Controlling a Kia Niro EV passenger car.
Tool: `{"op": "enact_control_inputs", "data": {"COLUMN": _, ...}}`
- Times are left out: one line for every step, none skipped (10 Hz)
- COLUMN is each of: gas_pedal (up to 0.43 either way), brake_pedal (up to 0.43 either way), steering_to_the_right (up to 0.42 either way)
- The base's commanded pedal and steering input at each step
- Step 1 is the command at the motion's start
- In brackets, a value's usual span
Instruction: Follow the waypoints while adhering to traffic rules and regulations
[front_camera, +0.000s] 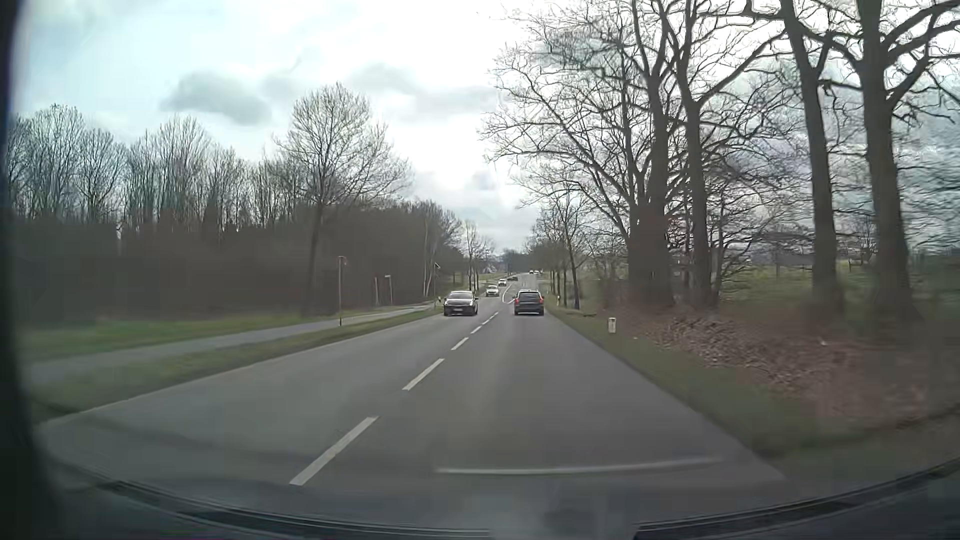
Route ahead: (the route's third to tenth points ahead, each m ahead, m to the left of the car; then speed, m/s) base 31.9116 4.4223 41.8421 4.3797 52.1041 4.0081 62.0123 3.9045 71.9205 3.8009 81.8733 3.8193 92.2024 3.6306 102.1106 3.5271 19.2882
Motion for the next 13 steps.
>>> {"op": "enact_control_inputs", "data": {"gas_pedal": 0.118, "brake_pedal": 0.000, "steering_to_the_right": 0.004}}
{"op": "enact_control_inputs", "data": {"gas_pedal": 0.118, "brake_pedal": 0.000, "steering_to_the_right": 0.004}}
{"op": "enact_control_inputs", "data": {"gas_pedal": 0.118, "brake_pedal": 0.000, "steering_to_the_right": 0.004}}
{"op": "enact_control_inputs", "data": {"gas_pedal": 0.130, "brake_pedal": 0.000, "steering_to_the_right": 0.004}}
{"op": "enact_control_inputs", "data": {"gas_pedal": 0.138, "brake_pedal": 0.000, "steering_to_the_right": 0.003}}
{"op": "enact_control_inputs", "data": {"gas_pedal": 0.150, "brake_pedal": 0.000, "steering_to_the_right": 0.004}}
{"op": "enact_control_inputs", "data": {"gas_pedal": 0.150, "brake_pedal": 0.000, "steering_to_the_right": 0.003}}
{"op": "enact_control_inputs", "data": {"gas_pedal": 0.150, "brake_pedal": 0.000, "steering_to_the_right": 0.003}}
{"op": "enact_control_inputs", "data": {"gas_pedal": 0.150, "brake_pedal": 0.000, "steering_to_the_right": 0.003}}
{"op": "enact_control_inputs", "data": {"gas_pedal": 0.150, "brake_pedal": 0.000, "steering_to_the_right": 0.002}}
{"op": "enact_control_inputs", "data": {"gas_pedal": 0.150, "brake_pedal": 0.000, "steering_to_the_right": 0.001}}
{"op": "enact_control_inputs", "data": {"gas_pedal": 0.150, "brake_pedal": 0.000, "steering_to_the_right": 0.000}}
{"op": "enact_control_inputs", "data": {"gas_pedal": 0.150, "brake_pedal": 0.000, "steering_to_the_right": 0.000}}
